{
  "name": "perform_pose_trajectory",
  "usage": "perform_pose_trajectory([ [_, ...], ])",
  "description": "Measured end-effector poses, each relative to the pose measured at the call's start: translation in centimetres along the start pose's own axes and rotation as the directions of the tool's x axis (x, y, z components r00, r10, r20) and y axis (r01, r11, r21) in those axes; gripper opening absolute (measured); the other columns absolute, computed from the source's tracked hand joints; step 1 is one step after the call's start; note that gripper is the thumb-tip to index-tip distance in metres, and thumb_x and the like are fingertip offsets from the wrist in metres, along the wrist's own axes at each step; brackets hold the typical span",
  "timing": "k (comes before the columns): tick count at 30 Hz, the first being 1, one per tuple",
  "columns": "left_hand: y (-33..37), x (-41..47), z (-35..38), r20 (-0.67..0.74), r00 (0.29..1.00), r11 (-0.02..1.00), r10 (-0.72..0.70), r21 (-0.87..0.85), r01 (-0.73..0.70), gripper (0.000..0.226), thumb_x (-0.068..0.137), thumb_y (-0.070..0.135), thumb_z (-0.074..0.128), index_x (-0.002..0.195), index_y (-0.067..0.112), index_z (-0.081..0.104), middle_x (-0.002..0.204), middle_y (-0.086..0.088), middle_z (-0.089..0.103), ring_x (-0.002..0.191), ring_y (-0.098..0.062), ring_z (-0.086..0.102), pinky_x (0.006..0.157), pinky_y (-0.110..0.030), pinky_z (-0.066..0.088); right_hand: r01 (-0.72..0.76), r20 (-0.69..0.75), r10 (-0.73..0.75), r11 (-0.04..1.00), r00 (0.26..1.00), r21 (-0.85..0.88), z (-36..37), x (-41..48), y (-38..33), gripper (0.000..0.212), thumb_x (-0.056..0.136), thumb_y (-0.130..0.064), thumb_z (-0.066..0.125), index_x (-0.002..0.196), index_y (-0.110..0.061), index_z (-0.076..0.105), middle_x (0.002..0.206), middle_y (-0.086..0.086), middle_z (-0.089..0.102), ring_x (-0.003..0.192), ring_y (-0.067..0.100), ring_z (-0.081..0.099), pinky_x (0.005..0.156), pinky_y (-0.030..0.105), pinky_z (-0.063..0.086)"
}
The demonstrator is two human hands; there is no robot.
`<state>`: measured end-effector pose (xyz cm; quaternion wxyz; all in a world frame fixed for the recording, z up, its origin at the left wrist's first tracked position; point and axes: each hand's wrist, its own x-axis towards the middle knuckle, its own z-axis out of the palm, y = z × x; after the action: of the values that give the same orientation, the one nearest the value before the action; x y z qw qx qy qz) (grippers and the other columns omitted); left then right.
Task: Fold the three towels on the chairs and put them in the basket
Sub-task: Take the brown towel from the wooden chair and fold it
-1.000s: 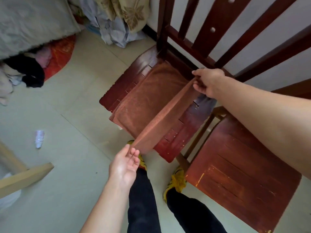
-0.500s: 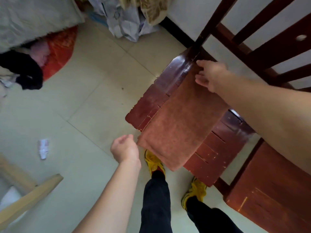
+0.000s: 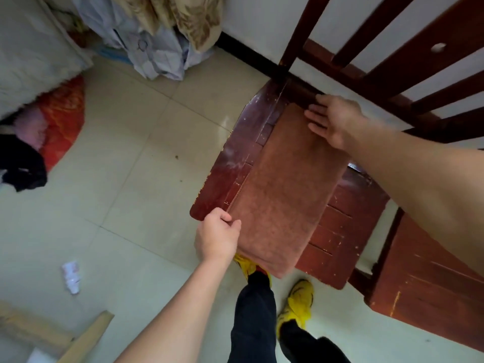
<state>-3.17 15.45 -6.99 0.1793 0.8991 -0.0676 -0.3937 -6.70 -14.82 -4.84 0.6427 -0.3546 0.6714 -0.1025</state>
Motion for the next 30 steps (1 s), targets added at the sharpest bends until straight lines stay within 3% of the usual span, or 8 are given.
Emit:
perform_pose_trajectory([
  [4,-1.7,-0.8,-0.2,-0.059,0.993,0.993,-0.106,0.049,0.109,0.039,0.074,0.038,0.078,0.097,0.018,0.053,0.101,-0.005,0.064,0.092,-0.025,0.058,0.072,-0.031,0.043,0.046,-0.148,-0.053,0.998,0.988,-0.051,-2.4,-4.1,3.9,0.010,0.091,-0.015,0.058,0.091,-0.018,0.067,0.098,0.003,0.071,0.083,0.012,0.070,0.071,0.025,0.057],
  [6,-1.9,-1.2,-0.1,-0.006,0.958,0.938,-0.287,-0.203,0.280,0.066,0.072,0.033,0.082,0.122,0.010,0.046,0.122,-0.011,0.057,0.109,-0.030,0.056,0.086,-0.032,0.041,-0.043,-0.148,0.036,0.998,0.988,-0.043,-4.0,-6.7,8.5,0.014,0.092,-0.012,0.057,0.083,-0.018,0.066,0.095,0.006,0.071,0.075,0.012,0.069,0.063,0.024,0.053],
  [9,-1.9,-1.4,0.2,0.194,0.881,0.704,-0.432,-0.538,0.464,0.095,0.075,0.019,0.081,0.148,0.014,0.021,0.145,-0.009,0.043,0.128,-0.026,0.046,0.105,-0.037,0.033,-0.226,-0.159,0.226,0.974,0.961,0.014,-6.3,-10.8,15.9,0.014,0.093,-0.010,0.056,0.085,-0.015,0.067,0.094,0.008,0.072,0.078,0.014,0.070,0.066,0.026,0.052],
  [11,-2.6,-0.5,0.7,0.277,0.871,0.674,-0.405,-0.553,0.489,0.088,0.074,0.016,0.080,0.146,0.014,0.029,0.143,-0.005,0.047,0.126,-0.024,0.049,0.107,-0.042,0.037,-0.301,-0.227,0.301,0.953,0.926,0.035,-7.7,-13.2,19.9,0.009,0.091,-0.014,0.062,0.085,-0.012,0.068,0.093,0.010,0.073,0.079,0.017,0.071,0.066,0.029,0.054],
  [16,-4.4,0.5,1.2,0.398,0.878,0.711,-0.268,-0.533,0.458,0.027,0.077,0.018,0.076,0.101,0.017,0.064,0.111,-0.006,0.071,0.102,-0.020,0.066,0.084,-0.037,0.047,-0.289,-0.277,0.278,0.957,0.920,0.000,-8.8,-17.2,26.2,0.028,0.081,-0.040,0.075,0.078,-0.012,0.070,0.080,0.003,0.074,0.084,0.020,0.070,0.082,0.041,0.056],
  [20,-5.4,-0.4,1.4,0.394,0.898,0.692,-0.196,-0.593,0.411,0.021,0.083,0.015,0.072,0.101,0.008,0.064,0.105,-0.012,0.071,0.088,-0.022,0.068,0.073,-0.038,0.055,-0.220,-0.274,0.215,0.975,0.938,0.011,-8.5,-17.1,26.7,0.037,0.070,-0.049,0.080,0.064,-0.016,0.066,0.072,0.001,0.073,0.080,0.024,0.070,0.081,0.042,0.054],
  [26,-7.4,-3.3,1.6,0.488,0.866,0.709,-0.109,-0.572,0.412,0.021,0.088,0.015,0.066,0.108,0.008,0.061,0.100,-0.009,0.071,0.087,-0.019,0.069,0.063,-0.033,0.057,-0.130,-0.156,0.150,0.983,0.976,0.130,-6.5,-18.9,29.4,0.050,0.076,-0.030,0.081,0.115,-0.014,0.053,0.096,-0.003,0.064,0.078,0.005,0.058,0.072,0.022,0.048],
  [30,-8.7,-5.2,0.9,0.493,0.861,0.739,-0.130,-0.530,0.415,0.012,0.091,0.017,0.062,0.102,0.012,0.061,0.092,-0.005,0.069,0.081,-0.017,0.066,0.068,-0.031,0.053,-0.093,-0.210,0.130,0.980,0.969,0.177,-6.8,-19.4,29.9,0.042,0.079,-0.021,0.079,0.112,-0.012,0.054,0.097,0.001,0.065,0.082,0.010,0.063,0.077,0.028,0.055],
])
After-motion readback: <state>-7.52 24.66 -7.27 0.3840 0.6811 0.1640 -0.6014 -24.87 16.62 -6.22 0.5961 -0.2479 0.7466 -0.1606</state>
